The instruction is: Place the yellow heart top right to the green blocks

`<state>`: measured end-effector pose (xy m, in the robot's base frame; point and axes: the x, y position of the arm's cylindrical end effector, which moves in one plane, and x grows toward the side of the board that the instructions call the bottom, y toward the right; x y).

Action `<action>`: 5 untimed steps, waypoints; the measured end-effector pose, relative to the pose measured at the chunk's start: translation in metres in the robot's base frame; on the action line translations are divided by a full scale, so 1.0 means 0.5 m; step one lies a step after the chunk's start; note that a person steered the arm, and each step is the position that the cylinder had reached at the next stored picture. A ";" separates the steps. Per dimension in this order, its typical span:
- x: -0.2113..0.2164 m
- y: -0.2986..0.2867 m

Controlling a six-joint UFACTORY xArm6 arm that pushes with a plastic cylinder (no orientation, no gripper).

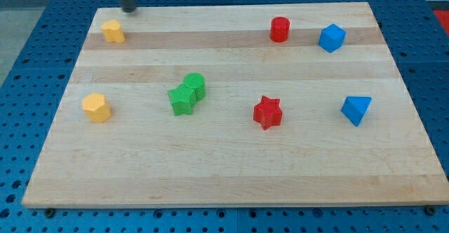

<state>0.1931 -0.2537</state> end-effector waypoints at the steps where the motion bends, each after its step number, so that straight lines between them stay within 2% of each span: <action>1: 0.036 -0.101; 3: 0.058 -0.101; 4: 0.165 -0.074; 5: 0.174 -0.060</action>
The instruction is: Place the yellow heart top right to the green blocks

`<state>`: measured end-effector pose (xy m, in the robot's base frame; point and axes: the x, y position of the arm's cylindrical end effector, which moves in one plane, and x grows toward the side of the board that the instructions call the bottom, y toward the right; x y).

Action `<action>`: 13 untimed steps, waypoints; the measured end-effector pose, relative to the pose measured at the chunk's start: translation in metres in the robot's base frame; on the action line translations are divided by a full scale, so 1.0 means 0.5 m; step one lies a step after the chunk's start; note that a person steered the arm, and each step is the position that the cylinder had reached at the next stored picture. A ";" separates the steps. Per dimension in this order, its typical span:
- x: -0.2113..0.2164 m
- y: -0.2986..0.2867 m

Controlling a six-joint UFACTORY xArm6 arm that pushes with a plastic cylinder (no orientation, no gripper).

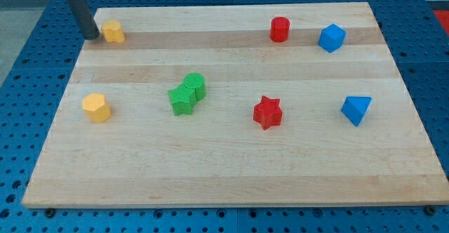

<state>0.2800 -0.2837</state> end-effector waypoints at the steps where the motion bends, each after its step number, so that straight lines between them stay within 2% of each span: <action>1: 0.000 0.070; 3: 0.000 0.285; 4: 0.001 0.348; 5: 0.001 0.313; 7: 0.002 0.136; 8: -0.137 0.192; 9: -0.119 0.220; 11: 0.039 0.493; 12: 0.093 0.634; 13: 0.114 0.726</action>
<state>0.3369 0.0792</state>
